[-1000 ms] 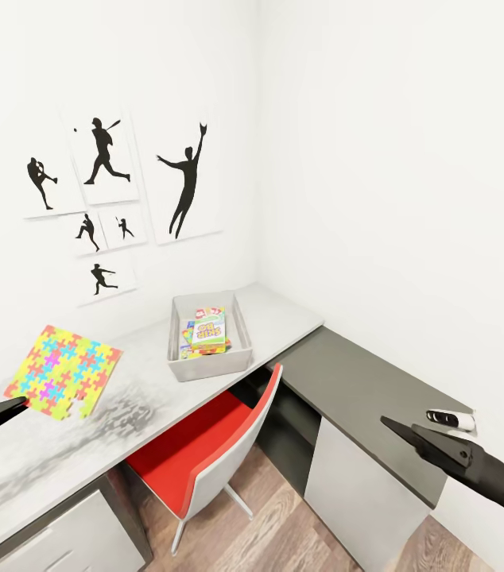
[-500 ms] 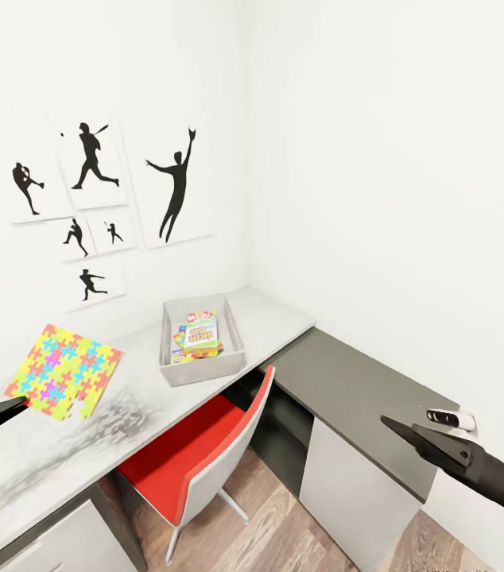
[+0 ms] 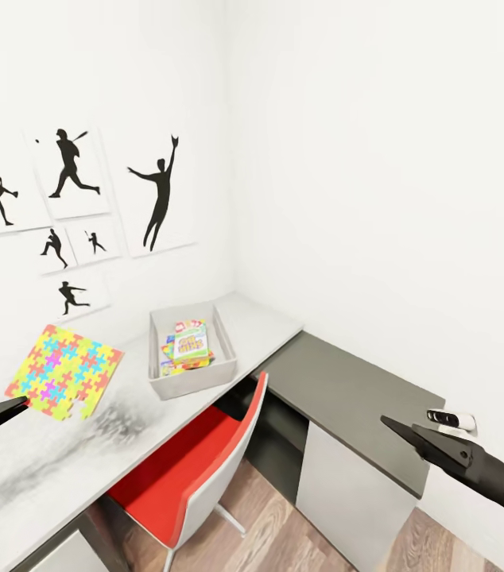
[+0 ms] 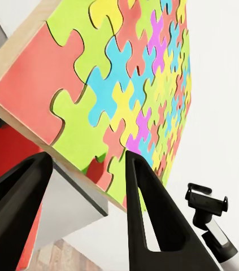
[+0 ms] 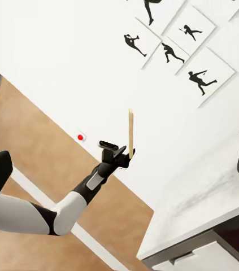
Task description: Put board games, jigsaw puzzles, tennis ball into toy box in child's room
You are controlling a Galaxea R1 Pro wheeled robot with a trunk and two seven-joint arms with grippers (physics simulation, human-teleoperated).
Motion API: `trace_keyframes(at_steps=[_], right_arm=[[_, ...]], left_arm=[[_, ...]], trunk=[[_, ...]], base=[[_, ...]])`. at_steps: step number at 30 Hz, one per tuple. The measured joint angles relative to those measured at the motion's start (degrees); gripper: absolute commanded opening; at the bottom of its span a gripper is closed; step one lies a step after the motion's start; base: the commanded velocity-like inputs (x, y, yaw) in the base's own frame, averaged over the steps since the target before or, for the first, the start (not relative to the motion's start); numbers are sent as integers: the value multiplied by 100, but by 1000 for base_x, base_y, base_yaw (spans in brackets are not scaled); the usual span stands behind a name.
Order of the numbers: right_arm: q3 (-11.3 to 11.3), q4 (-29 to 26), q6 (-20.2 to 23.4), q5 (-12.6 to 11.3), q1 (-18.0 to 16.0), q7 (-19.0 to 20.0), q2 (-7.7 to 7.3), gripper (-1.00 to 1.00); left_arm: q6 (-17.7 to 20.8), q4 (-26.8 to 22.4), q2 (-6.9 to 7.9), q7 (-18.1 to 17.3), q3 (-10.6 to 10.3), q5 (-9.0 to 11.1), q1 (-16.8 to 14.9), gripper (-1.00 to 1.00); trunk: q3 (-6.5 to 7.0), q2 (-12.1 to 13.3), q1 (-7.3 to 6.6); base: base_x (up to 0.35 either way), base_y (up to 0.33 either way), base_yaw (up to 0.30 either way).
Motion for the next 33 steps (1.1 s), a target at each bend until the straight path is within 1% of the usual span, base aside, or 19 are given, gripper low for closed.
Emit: trace_keyframes(at_steps=[4,10,19,25,33], right_arm=[[0,1,0,1,-1,-2,0,100],[1,-12,-7,1,-1,6,0,100],[1,-18,-9,0,-1,14,0,100],[1,-16,-9,1,-1,19,0,100],[1,-14,-9,1,-1,12,0,100]], left_arm=[[-29,1,0,0,0,2,6,-100],[-173,2,1,0,0,29,7,-100],[-232,1,-7,0,0,37,8,-100],[-251,0,-8,0,1,38,7,-100],[-259,1,-8,0,2,38,9,-100]], trunk=[[21,0,1],[44,0,0],[122,1,0],[178,1,2],[254,1,2]], base=[[165,-16,-95],[158,-59,-20],[239,-68,-2],[53,-23,0],[19,111,0]])
